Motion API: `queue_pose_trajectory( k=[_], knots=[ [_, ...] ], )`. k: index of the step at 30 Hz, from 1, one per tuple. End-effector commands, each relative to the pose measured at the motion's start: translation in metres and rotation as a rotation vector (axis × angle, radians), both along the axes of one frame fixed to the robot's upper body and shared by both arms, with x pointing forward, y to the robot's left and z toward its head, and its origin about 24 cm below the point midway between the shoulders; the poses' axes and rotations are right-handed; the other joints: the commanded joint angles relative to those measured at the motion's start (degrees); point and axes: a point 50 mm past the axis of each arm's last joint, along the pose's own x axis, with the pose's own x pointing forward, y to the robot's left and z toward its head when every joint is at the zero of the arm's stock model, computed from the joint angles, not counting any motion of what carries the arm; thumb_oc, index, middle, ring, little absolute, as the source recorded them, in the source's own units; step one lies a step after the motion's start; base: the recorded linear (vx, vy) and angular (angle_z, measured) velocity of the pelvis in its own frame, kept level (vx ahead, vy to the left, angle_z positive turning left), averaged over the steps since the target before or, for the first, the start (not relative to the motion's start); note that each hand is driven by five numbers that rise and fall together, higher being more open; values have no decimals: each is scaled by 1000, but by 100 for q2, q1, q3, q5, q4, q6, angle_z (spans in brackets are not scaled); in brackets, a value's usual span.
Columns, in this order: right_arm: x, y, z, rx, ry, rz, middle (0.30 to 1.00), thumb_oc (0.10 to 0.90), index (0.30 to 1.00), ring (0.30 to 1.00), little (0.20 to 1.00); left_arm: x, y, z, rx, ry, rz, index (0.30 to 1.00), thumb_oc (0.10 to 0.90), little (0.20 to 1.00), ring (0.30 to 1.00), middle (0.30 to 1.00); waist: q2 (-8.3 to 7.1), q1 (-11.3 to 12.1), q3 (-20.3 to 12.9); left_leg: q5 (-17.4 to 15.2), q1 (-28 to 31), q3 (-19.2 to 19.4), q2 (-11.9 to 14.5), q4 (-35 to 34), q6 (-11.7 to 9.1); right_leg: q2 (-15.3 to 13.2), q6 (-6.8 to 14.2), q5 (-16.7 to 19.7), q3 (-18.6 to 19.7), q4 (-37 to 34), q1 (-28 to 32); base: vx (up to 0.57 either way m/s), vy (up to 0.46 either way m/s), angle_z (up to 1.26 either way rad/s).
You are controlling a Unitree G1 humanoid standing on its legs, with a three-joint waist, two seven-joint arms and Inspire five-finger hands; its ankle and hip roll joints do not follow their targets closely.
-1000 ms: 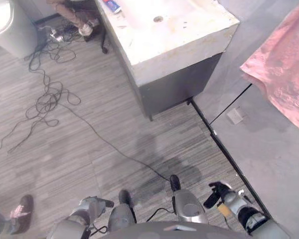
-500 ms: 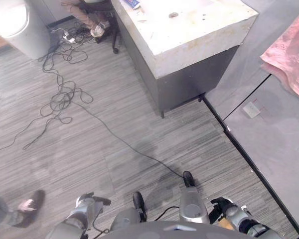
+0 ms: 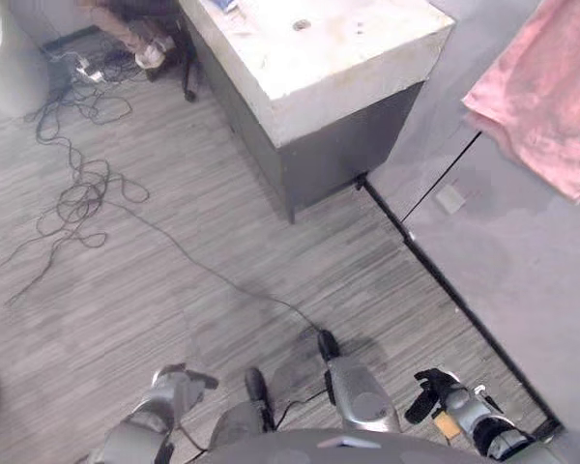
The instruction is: Organize the bathroom.
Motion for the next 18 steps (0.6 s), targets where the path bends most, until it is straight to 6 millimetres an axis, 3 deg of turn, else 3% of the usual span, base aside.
queue_pose_trajectory(
  k=[1,3,4,5,6,7,8,9,10,11,12,13,14,15,18],
  knots=[
    [-6,-7,-1,-27,22,3,900,800,900,900,900,-8,25,4,113,15,35,900,800,900,900,900,-283,-189,-250,72,-536,52,-276,2350,190,104,-197,544,130,-264,-49,158,-119,35],
    [-9,-7,-2,-26,35,0,900,800,900,900,900,-8,25,4,119,20,39,900,800,900,900,900,-399,-131,-258,404,-1066,-238,-168,3313,123,136,-354,522,216,-208,12,81,-59,44],
    [-9,-7,-2,-28,36,-2,900,800,900,900,900,-9,25,4,120,24,42,900,800,900,900,900,-414,-114,-254,424,-1184,-281,-109,3390,133,158,-382,494,244,-165,23,145,26,28],
    [-9,-8,-2,-34,36,-12,900,800,900,900,900,-13,26,3,121,35,49,900,800,900,900,900,-410,-113,-264,505,-1137,-251,135,3002,141,227,-409,394,299,-80,67,108,46,15],
    [-9,-8,-2,-34,36,-12,900,800,900,900,900,-13,26,3,121,35,49,900,800,900,900,900,-410,-113,-264,505,-1137,-251,135,3002,141,227,-409,394,299,-80,67,161,133,-33],
    [-10,-10,-2,-41,34,-21,900,800,900,900,900,-16,26,2,122,45,47,900,800,900,900,900,-368,-150,-300,560,-951,-236,319,2408,157,278,-385,309,352,-14,57,213,312,-44],
    [-10,-12,-1,-55,24,-29,900,800,900,900,900,-20,27,0,117,52,57,900,800,900,900,900,-211,-190,-339,906,-587,-395,630,1095,42,405,-313,193,515,1,52,213,312,-44],
    [-10,-12,-1,-55,24,-29,900,800,900,900,900,-20,27,0,117,52,57,900,800,900,900,900,-211,-190,-339,906,-587,-395,630,1095,42,405,-313,193,515,1,52,282,584,-32],
    [1,-14,4,-69,-18,-43,900,800,900,900,900,-16,27,2,115,29,52,900,800,900,900,900,-10,-97,-261,1656,-606,-904,1047,173,-295,439,-140,90,951,-147,136,227,484,-27],
    [7,-14,7,-75,-31,-30,900,800,900,900,900,-15,27,2,116,22,60,900,800,900,900,900,15,-31,-210,1681,-699,-1101,1062,152,-312,348,-63,48,1074,-155,177,249,517,-27],
    [8,-14,7,-77,-35,-27,900,800,900,900,900,-14,27,3,116,21,61,900,800,900,900,900,15,-15,-197,1652,-720,-1142,1041,167,-302,314,-43,40,1094,-152,185,204,258,-9],
    [14,-12,9,-69,-55,-26,900,800,900,900,900,-14,27,2,125,24,55,900,800,900,900,900,35,46,-140,1298,-738,-981,1021,182,-294,78,102,-28,1014,-47,139,188,230,0],
    [19,-12,11,-59,-72,-21,900,800,900,900,900,-12,25,3,129,21,42,900,800,900,900,900,82,-13,-103,905,-639,-445,974,272,-261,-189,182,-17,832,1,87,201,241,-4],
    [20,-12,12,-56,-78,-25,900,800,900,900,900,-10,25,3,132,24,30,900,800,900,900,900,98,-28,-116,717,-615,-328,921,272,-216,-279,207,8,779,42,15,192,247,-5],
    [27,-9,14,-40,-92,2,900,800,900,900,900,-10,26,4,154,39,2,900,800,900,900,900,92,85,-69,382,-745,-350,557,459,-112,-610,349,161,573,164,-166,222,247,16]
  ],
)
